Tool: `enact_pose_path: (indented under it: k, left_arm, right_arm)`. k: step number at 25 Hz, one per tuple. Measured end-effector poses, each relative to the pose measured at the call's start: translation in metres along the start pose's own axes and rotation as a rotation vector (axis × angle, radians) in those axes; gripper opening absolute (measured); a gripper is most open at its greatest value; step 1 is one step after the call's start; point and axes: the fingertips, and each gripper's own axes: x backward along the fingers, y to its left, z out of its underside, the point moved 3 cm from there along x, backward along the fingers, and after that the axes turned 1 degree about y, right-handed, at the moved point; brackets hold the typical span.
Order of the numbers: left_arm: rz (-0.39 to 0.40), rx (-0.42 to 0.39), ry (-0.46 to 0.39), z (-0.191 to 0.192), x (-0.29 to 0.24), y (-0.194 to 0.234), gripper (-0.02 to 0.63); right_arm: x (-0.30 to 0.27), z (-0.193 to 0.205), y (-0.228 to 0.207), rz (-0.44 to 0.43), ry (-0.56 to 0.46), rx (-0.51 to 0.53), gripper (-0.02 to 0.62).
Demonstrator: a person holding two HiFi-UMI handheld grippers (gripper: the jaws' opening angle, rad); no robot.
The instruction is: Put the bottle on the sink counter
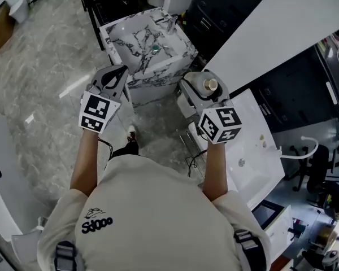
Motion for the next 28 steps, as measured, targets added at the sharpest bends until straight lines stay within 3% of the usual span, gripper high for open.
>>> enact_pose_path:
  k: [8,28]
  left_arm:
    - [0.053,0.015,0.005,-0.001,-0.061,0.05,0.006]
    - [0.175,0.038,0.01,0.024,-0.131,0.107,0.006]
  right_arm:
    - [-0.06,-0.015,-0.032,0.062,0.021,0.008,0.346]
    - [-0.151,-0.004,-0.048,0.15,0.096,-0.007,0.347]
